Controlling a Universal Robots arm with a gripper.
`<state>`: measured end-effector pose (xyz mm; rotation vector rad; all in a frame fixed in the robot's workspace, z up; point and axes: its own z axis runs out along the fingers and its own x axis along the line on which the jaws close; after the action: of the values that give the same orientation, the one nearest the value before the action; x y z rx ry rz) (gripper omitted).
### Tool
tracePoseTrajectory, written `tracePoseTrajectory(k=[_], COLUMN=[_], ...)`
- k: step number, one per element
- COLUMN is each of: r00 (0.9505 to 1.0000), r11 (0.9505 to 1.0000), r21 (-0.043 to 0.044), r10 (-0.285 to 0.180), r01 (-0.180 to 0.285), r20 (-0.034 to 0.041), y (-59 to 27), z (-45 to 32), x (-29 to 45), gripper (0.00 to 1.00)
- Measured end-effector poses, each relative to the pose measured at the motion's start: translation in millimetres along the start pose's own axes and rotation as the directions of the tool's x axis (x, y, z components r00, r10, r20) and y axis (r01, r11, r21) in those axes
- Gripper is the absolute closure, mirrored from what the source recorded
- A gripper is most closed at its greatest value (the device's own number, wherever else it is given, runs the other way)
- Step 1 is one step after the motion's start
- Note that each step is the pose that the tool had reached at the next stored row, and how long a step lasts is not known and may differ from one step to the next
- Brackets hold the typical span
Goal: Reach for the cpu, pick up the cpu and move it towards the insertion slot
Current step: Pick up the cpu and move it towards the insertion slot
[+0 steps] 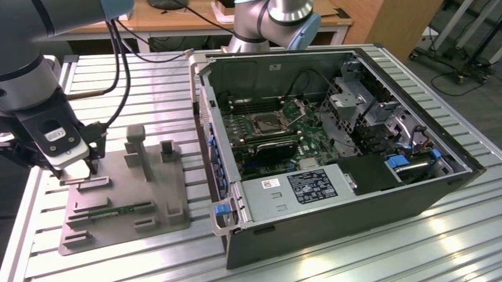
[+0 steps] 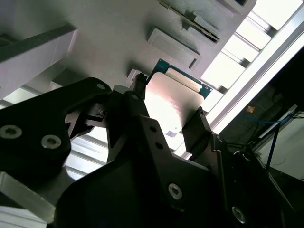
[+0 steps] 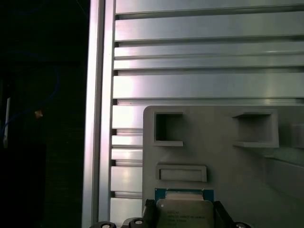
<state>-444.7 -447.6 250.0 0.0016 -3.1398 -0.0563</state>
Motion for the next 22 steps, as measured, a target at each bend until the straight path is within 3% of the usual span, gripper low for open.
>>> tracePoseTrajectory(k=[22], r00=[1.0], r11=[1.0], r21=[0.0], r10=[0.002], r01=[-0.002], r20=[-0.0029], y=[0.5], z=[-13.3], x=[-0.3], gripper=[0.45])
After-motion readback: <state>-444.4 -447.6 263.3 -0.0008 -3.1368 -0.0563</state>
